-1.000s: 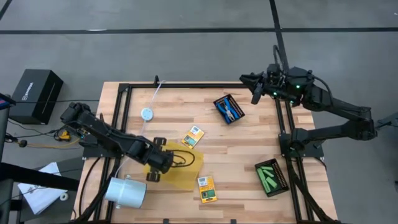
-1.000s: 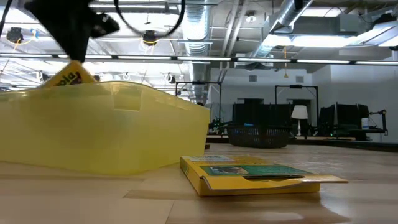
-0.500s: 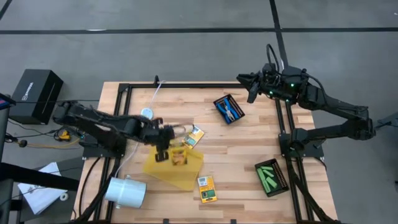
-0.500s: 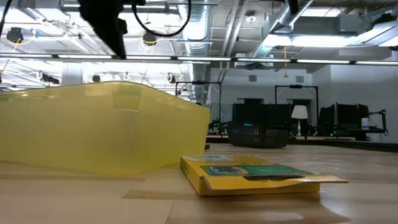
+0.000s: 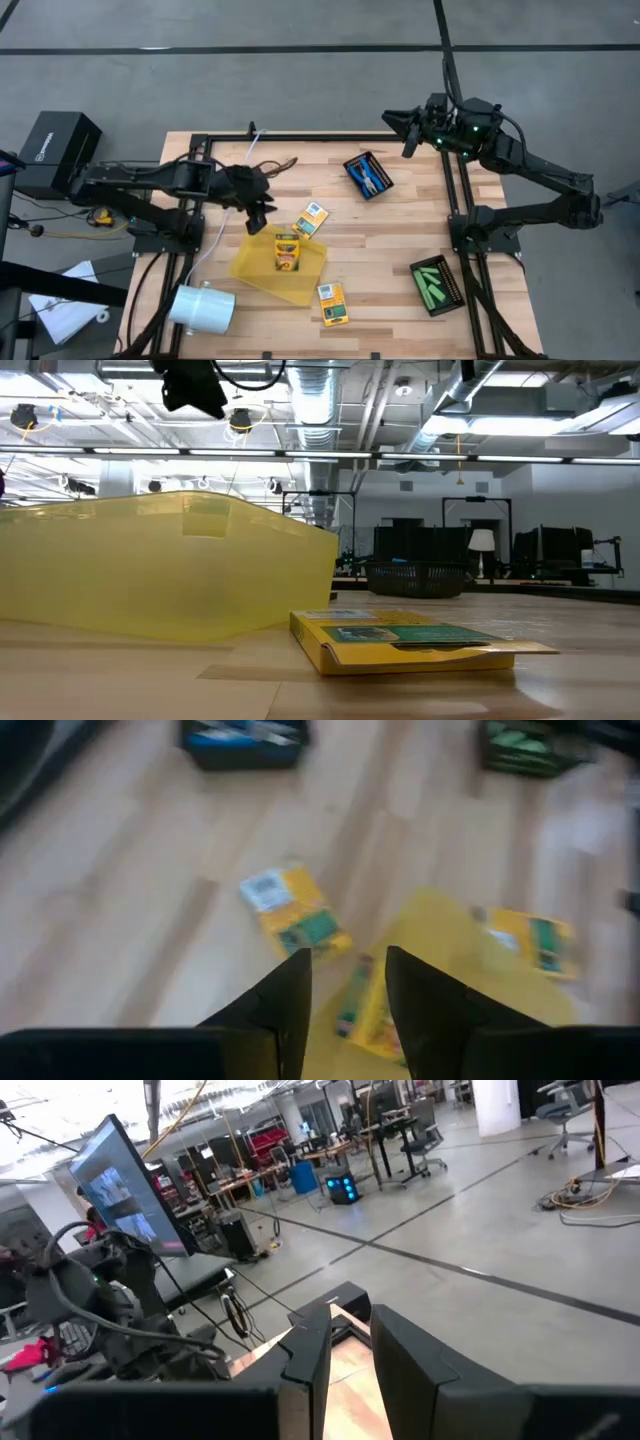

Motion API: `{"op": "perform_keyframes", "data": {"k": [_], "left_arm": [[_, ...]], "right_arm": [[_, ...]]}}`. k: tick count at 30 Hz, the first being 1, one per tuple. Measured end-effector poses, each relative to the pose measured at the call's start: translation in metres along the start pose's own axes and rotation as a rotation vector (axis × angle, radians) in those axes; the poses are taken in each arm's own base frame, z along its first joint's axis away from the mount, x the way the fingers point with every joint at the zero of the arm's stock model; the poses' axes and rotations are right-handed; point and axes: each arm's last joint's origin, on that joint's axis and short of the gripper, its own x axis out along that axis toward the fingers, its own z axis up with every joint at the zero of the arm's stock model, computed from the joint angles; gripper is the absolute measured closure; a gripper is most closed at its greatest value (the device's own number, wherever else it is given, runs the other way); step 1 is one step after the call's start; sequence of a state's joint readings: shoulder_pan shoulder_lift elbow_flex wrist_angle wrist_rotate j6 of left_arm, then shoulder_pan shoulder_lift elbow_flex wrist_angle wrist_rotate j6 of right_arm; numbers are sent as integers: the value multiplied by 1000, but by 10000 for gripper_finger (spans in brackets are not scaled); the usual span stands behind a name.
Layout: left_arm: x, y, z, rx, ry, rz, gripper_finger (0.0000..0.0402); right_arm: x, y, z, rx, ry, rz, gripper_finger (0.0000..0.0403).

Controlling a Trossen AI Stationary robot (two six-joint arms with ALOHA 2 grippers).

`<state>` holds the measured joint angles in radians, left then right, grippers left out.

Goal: Pick & Place School Supplies
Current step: Put the pack of crayon into the yellow bin

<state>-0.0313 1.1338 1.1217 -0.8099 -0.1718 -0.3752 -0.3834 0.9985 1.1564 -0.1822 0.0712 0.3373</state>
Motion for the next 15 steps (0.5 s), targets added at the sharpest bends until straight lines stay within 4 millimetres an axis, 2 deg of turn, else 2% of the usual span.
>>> {"op": "perform_keyframes", "data": {"k": [3,7,12,15], "left_arm": [[16,-5,-3,0,26,-80,288],[53,-11,-14,12,59,-118,295],[91,-28,-14,-5,95,-291,292],[110,-37,-14,16,82,-323,295]], "right_arm": [[1,0,-1,3,4,0,335],[1,0,-1,3,4,2,335],[1,0,0,4,-6,6,335],[1,0,1,3,-8,6,335]]}}
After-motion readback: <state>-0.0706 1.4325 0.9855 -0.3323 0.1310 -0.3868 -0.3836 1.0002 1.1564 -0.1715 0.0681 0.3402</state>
